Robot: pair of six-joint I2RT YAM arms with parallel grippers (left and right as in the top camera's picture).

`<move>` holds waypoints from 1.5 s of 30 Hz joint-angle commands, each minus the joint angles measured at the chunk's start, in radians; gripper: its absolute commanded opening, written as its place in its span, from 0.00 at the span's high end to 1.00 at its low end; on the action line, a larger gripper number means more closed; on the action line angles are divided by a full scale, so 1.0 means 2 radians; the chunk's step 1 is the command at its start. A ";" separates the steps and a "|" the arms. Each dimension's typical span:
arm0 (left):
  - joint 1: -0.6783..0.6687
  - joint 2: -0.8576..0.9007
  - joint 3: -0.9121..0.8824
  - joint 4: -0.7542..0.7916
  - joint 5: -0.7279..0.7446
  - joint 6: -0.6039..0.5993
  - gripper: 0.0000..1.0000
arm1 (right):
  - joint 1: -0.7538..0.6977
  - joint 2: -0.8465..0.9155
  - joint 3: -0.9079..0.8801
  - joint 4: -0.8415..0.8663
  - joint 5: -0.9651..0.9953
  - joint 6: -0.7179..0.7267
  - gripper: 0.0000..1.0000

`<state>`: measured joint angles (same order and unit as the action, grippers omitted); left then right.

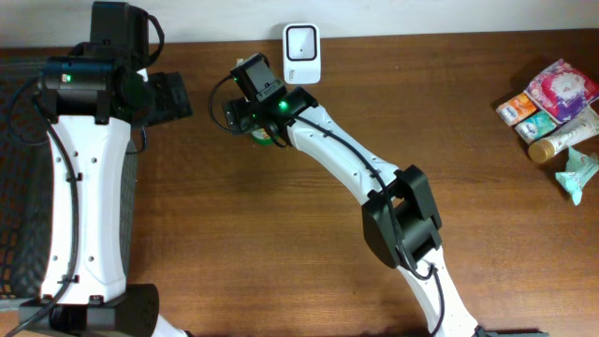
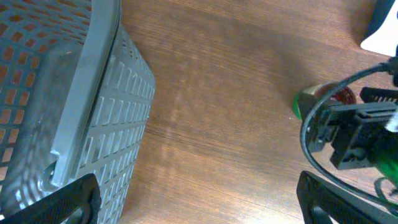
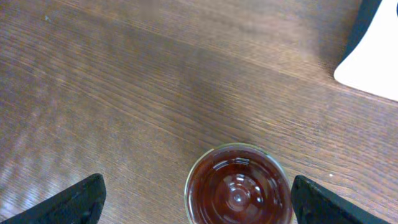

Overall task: Scan the item barcode
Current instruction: 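Reach the right gripper over the green-lidded jar and grasp its lid, then lift the jar and hold its base toward the scanner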

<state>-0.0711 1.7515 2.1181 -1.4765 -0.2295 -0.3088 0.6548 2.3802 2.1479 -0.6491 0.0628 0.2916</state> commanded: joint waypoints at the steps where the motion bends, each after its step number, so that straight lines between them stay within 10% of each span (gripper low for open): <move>1: 0.001 -0.002 0.005 -0.001 -0.005 0.006 0.01 | -0.001 0.031 -0.002 -0.002 0.027 0.006 0.05; 15: 0.001 -0.002 0.005 -0.001 -0.005 0.006 0.01 | -0.008 0.012 -0.001 -0.049 0.050 0.034 0.29; 21: 0.001 -0.002 0.005 -0.001 -0.005 0.006 0.01 | -0.111 -0.015 -0.001 -0.124 -0.183 0.089 0.33; 31: 0.001 -0.002 0.005 -0.001 -0.005 0.006 0.01 | -0.297 -0.015 -0.001 -0.287 -0.168 0.053 0.08; 45: 0.001 -0.002 0.005 -0.001 -0.005 0.006 0.01 | -0.241 -0.015 -0.001 -0.299 -0.060 0.002 0.17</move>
<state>-0.0711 1.7515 2.1181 -1.4765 -0.2295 -0.3088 0.1417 2.3817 2.1475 -1.2400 -0.1780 0.3035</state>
